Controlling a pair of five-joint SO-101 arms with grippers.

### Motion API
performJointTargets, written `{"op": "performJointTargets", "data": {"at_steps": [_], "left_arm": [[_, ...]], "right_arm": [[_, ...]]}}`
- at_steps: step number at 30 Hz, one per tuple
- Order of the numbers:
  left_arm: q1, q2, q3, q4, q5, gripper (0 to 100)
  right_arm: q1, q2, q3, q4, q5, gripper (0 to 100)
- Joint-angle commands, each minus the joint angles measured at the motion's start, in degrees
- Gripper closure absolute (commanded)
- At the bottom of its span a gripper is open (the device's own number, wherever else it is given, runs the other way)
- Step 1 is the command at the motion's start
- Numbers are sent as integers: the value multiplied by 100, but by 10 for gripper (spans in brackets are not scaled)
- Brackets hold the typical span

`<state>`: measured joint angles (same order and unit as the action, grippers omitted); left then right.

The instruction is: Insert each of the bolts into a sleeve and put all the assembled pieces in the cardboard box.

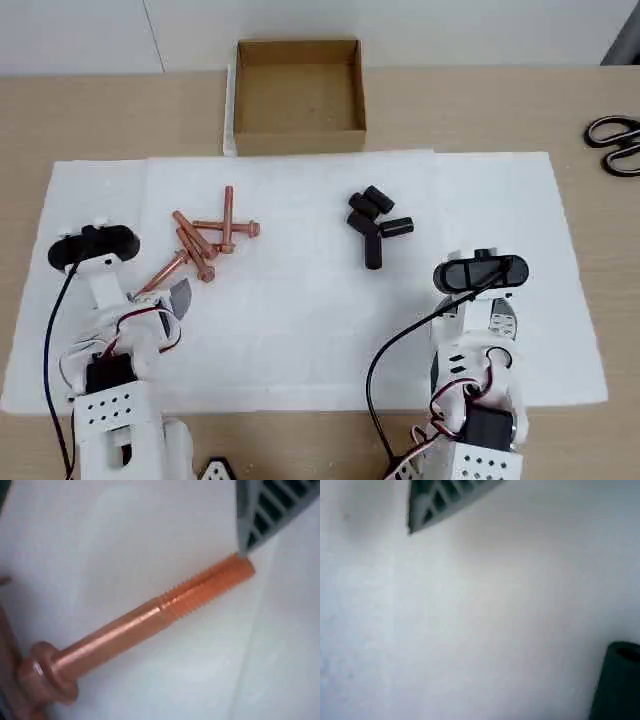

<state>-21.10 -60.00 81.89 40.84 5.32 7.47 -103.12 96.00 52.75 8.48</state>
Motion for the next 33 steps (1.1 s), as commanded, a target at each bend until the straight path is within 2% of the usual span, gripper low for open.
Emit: {"op": "performJointTargets", "data": {"at_steps": [1, 33], "left_arm": [[18, -79, -22, -105, -9, 701], [53, -79, -22, -132, 0, 701]], "right_arm": [[13, -66, 53, 40, 0, 790], [-48, -66, 53, 40, 9, 790]]}}
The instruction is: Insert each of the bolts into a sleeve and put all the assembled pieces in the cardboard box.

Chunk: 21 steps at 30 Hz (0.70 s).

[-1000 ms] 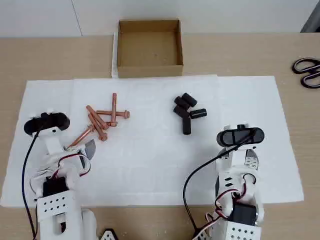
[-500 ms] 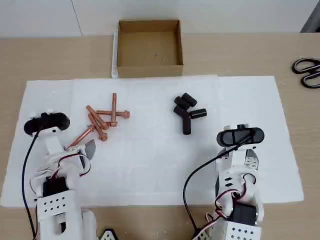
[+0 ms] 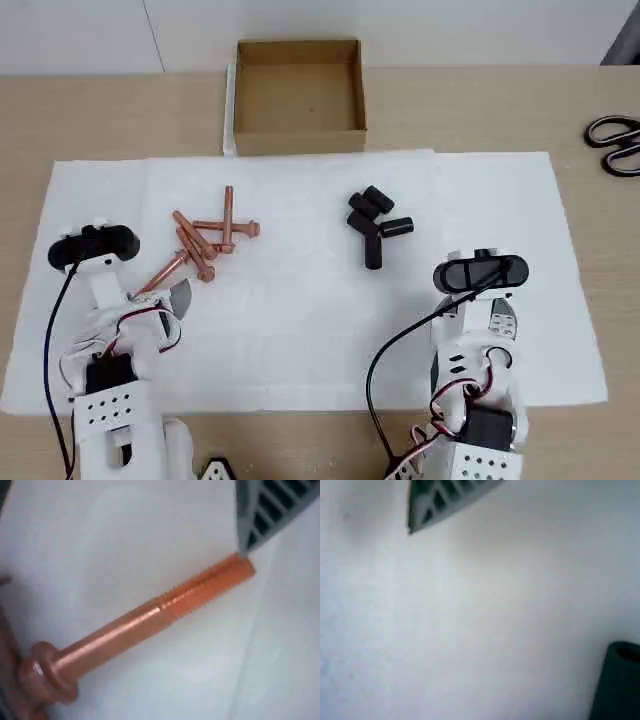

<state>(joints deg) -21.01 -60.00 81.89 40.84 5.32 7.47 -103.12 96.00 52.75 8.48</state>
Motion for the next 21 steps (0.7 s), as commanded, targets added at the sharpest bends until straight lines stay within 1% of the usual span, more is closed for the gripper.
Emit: {"op": "performJointTargets", "data": {"at_steps": [1, 3, 5, 7, 10, 13, 16, 18, 21], "left_arm": [[44, -79, -31, -132, -18, 701], [44, -79, -66, -53, -79, 701], [26, -53, -391, 431, -396, 701], [26, -35, -1033, 1169, -721, 701], [26, -35, -2281, 2145, -809, 701], [35, -26, -3433, 2884, -818, 701], [35, -18, -4286, 3437, -818, 701], [44, -9, -4690, 3727, -818, 701], [53, 281, -5218, 4097, -818, 701]], "right_arm": [[-48, -66, 53, 22, 9, 790], [-48, -66, 53, 4, 0, 790], [4, -66, 18, 4, 26, 790], [180, -66, -343, 57, 9, 790], [453, -66, -1231, 66, 9, 790], [532, -4, -2163, 92, 9, 790], [523, 4, -3015, 312, -44, 790], [523, 4, -3499, 391, -369, 790], [532, 22, -4035, 391, -1064, 790]]}}
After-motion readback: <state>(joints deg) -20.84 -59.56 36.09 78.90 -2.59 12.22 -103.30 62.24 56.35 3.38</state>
